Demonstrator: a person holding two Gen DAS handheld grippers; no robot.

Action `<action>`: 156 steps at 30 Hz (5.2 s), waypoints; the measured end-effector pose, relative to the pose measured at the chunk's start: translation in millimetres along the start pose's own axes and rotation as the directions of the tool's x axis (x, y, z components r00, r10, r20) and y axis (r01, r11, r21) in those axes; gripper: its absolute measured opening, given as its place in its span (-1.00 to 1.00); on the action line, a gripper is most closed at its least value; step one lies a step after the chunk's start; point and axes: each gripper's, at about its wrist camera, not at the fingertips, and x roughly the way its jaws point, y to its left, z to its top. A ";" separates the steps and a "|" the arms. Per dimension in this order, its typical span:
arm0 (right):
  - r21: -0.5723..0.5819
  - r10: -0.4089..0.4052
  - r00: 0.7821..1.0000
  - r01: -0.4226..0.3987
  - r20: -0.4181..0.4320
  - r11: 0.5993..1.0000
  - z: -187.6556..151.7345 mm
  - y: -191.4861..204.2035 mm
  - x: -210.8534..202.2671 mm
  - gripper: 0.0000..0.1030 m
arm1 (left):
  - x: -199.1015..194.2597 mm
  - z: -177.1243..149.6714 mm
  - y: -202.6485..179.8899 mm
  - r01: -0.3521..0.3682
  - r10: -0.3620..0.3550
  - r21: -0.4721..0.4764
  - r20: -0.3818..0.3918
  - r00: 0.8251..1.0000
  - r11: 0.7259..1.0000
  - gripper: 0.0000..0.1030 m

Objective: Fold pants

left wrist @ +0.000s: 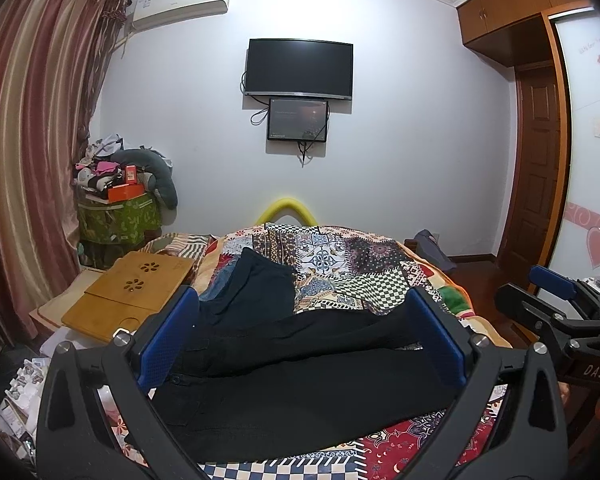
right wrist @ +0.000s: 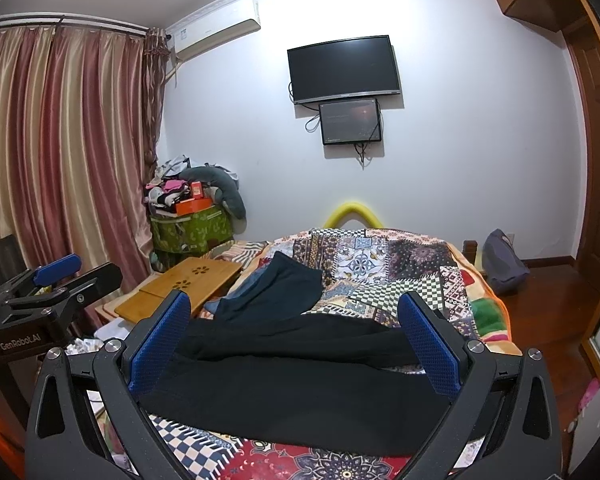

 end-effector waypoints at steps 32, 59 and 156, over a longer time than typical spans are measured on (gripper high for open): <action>0.010 -0.007 1.000 0.007 -0.002 1.000 3.4 -10.1 2.1 0.99 | -1.6 5.3 -2.4 -0.001 0.001 0.005 0.005 1.000 1.000 1.00; 0.018 -0.017 1.000 0.018 -0.025 1.000 0.8 -11.0 12.5 0.99 | 16.1 0.6 13.4 -0.026 0.026 -0.007 -0.007 1.000 1.000 1.00; -0.122 0.119 0.820 -0.224 -0.560 0.967 -60.8 -48.5 194.5 -0.88 | 230.0 -101.7 245.8 -0.213 0.098 -0.118 -0.609 0.787 0.970 -0.99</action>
